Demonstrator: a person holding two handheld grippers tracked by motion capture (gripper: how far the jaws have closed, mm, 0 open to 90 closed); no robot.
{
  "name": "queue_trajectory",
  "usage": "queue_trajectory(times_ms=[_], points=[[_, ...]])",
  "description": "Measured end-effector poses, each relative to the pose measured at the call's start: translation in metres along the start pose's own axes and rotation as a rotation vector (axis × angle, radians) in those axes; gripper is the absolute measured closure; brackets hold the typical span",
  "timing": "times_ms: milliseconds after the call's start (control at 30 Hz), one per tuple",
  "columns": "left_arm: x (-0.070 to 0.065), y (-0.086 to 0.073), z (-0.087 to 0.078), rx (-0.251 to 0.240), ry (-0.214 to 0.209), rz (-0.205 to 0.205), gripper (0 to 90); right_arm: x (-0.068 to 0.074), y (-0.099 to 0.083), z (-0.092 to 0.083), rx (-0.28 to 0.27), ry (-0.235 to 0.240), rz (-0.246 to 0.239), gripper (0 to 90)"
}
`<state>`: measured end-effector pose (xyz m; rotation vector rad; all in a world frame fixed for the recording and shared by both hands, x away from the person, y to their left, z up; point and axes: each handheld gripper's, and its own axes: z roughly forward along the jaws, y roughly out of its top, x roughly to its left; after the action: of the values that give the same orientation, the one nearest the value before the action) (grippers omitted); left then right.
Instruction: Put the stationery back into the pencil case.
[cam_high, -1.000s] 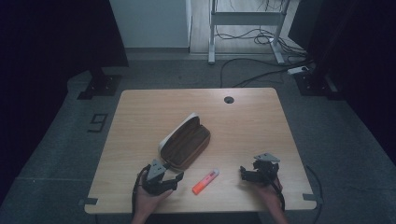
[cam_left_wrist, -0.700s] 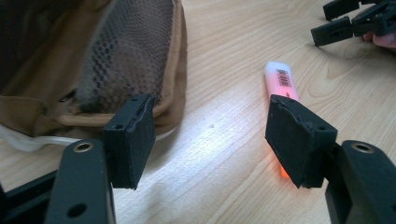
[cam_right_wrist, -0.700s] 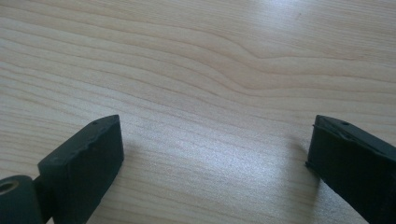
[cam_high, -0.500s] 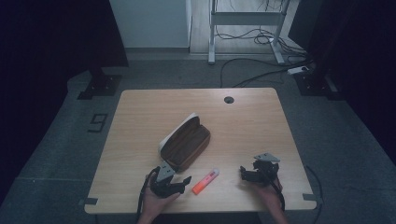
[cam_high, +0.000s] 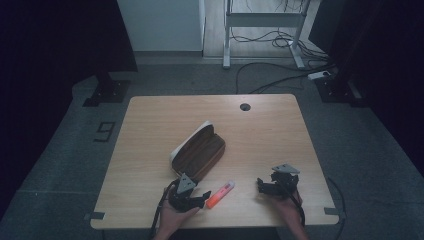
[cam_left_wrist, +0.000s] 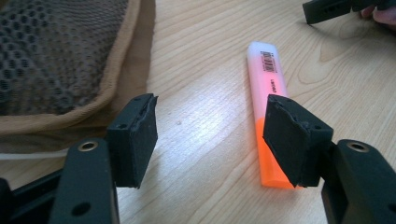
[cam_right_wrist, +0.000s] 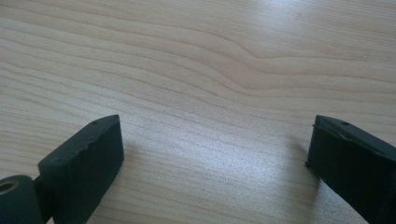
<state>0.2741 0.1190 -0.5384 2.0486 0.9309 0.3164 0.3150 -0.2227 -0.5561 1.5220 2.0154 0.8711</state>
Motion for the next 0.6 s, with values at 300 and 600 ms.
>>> queue_trajectory(times_ms=[300, 600], points=[[-0.008, 0.001, 0.010, 0.026, -0.013, 0.018, 35.2, 0.000, 0.000, 0.000, -0.001, 0.001, 0.001, 3.3], [-0.018, 0.005, 0.009, 0.010, -0.040, 0.020, 35.2, 0.000, 0.000, 0.000, -0.001, 0.001, 0.001, 3.2]])
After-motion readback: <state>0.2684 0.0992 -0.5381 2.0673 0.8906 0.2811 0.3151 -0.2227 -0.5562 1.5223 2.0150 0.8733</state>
